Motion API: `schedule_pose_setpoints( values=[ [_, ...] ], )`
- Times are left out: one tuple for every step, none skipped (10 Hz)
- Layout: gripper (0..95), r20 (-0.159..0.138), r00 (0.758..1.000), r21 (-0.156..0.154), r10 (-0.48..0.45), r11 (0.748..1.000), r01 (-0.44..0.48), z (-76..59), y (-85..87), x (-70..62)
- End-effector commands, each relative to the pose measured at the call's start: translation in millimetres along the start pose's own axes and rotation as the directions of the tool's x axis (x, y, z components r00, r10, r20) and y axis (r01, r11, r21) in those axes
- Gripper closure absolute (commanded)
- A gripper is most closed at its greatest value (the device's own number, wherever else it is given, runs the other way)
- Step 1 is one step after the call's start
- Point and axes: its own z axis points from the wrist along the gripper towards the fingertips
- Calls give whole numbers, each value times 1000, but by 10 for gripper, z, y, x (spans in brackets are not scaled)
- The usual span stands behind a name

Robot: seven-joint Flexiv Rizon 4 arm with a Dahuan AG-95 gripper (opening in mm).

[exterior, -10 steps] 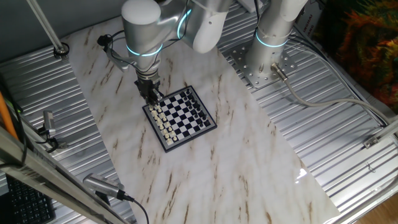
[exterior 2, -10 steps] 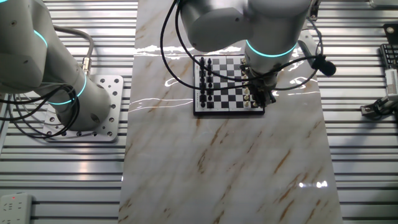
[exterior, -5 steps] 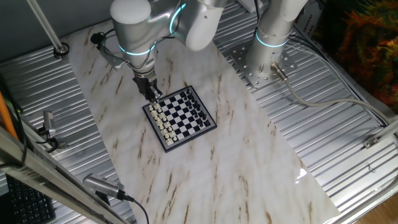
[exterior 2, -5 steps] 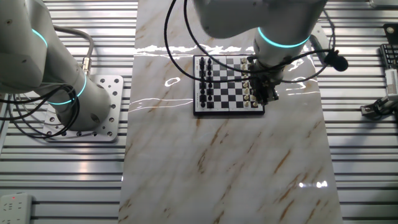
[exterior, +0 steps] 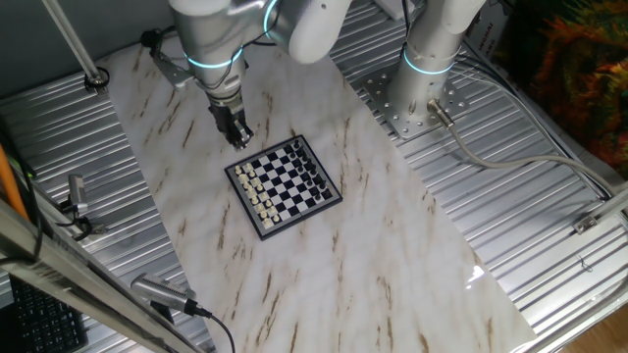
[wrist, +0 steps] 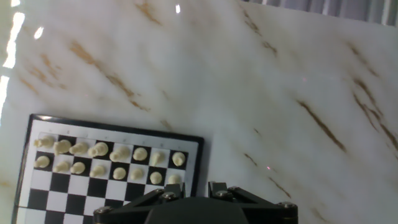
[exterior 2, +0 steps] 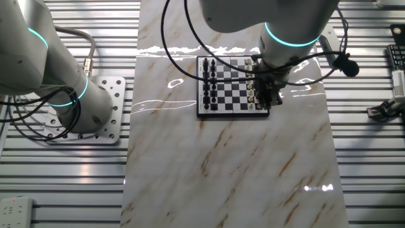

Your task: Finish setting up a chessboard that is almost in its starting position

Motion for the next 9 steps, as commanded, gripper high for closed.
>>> schedule_pose_setpoints(
  values=[
    [760,-2,1000,-1,12,1000,-12,-68,-62,42],
    [760,-3,1000,-2,9,1000,-9,-77,-74,49],
    [760,1,1000,-1,5,1000,-5,-97,-105,65],
    [760,3,1000,-3,7,1000,-7,-103,-116,71],
    [760,6,1000,-6,-1,1000,1,-118,-139,83],
    [760,2,1000,-7,-6,1000,6,-123,-146,85],
    [760,0,1000,-8,-9,1000,9,-123,-145,84],
    [760,0,1000,-11,-18,1000,18,-123,-146,81],
    [760,0,1000,-14,-22,1000,22,-123,-146,81]
  ],
)
